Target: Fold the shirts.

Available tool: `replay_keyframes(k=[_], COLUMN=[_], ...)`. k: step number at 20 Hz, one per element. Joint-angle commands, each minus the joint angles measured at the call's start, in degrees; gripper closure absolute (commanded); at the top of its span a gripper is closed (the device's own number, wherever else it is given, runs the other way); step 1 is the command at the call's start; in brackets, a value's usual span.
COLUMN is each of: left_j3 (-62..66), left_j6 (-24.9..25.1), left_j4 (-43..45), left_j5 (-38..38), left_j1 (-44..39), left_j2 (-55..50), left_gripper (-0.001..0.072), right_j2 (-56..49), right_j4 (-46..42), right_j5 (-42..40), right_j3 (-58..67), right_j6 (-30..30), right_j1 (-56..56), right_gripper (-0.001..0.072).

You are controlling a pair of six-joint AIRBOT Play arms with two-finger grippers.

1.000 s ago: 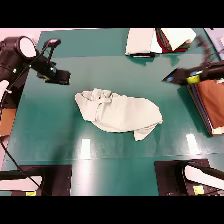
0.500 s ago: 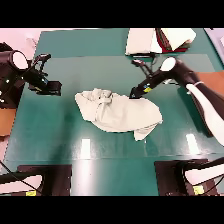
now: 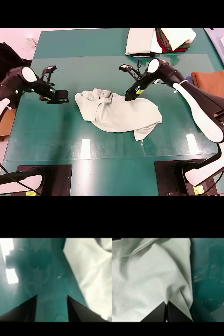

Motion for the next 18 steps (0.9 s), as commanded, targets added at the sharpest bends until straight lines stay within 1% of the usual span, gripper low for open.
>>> replay_keyframes(k=[1,3,5,9,10,12,13,16,18], left_j3=[-6.78,-7.98,-7.96,-7.96,-7.96,-7.96,-7.96,-7.04,-4.28], left_j6=[0.5,3.5,5.16,4.94,4.92,4.96,4.96,4.96,4.96], left_j4=[-11.3,-16.04,-18.82,-18.86,-18.8,-18.8,-18.8,-18.51,-17.94], left_j5=[11.02,12.11,13.6,15.12,15.28,15.74,15.74,15.56,16.65], left_j1=[0.04,-0.26,-1.73,-3.87,-3.87,-3.87,-3.87,-3.85,-3.85], left_j2=[-0.33,-1.97,-3.65,-4.42,-4.42,-4.42,-4.42,-4.15,-1.27], left_gripper=[0.027,0.0271,0.0271,0.0274,0.032,0.0599,0.0687,0.0687,0.0687], right_j2=[1.53,2.36,2.64,2.64,2.64,2.64,2.8,5.64,9.4], right_j4=[-0.13,-0.15,-0.13,-0.09,-0.11,-0.09,-0.11,-0.24,-0.26], right_j5=[-0.26,-0.26,-0.15,-0.17,-0.15,-0.2,-0.24,-3.26,-6.14], right_j3=[0.24,0.24,0.24,0.24,0.24,0.24,0.24,0.24,0.24], right_j6=[0.04,0.17,0.37,1.55,1.81,1.99,2.25,2.25,2.25], right_j1=[0.2,0.2,0.2,0.2,0.2,0.2,0.2,0.17,-0.11], right_gripper=[0.0692,0.0692,0.0692,0.0692,0.0692,0.0692,0.0692,0.0693,0.0693])
